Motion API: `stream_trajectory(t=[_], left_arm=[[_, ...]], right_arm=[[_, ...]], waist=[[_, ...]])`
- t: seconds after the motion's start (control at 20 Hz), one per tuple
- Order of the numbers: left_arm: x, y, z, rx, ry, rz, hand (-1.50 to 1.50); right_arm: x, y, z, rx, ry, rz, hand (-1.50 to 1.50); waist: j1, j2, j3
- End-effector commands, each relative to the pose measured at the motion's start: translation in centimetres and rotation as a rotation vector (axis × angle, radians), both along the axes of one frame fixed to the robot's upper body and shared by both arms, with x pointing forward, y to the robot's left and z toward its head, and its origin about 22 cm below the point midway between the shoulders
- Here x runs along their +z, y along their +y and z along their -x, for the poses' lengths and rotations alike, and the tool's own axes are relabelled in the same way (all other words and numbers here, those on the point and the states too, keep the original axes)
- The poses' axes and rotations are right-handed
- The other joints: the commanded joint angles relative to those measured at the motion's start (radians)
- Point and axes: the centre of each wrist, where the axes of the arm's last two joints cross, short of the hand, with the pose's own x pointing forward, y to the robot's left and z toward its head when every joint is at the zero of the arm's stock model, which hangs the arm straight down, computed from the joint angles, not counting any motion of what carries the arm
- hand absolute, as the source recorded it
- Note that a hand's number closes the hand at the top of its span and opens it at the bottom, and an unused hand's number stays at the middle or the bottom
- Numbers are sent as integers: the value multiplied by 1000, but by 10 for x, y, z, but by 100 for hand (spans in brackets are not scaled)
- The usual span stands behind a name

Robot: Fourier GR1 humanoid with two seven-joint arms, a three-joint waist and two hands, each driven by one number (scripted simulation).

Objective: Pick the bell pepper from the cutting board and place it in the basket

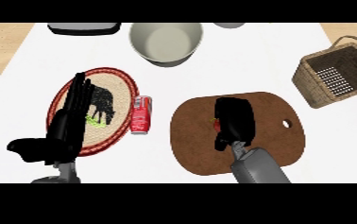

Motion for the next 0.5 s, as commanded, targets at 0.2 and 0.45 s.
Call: stream_trajectory(t=[0.2,0.45], left_arm=[[5,-2,-4,-21,-27,-2,0],[8,-10,-7,-62,-45,-3,0]], right_arm=[[13,-54,-68,-559,96,-116,150],[51,-89,-108,-916,84,-228,150]], waist=[[28,43,7],[74,63,8]])
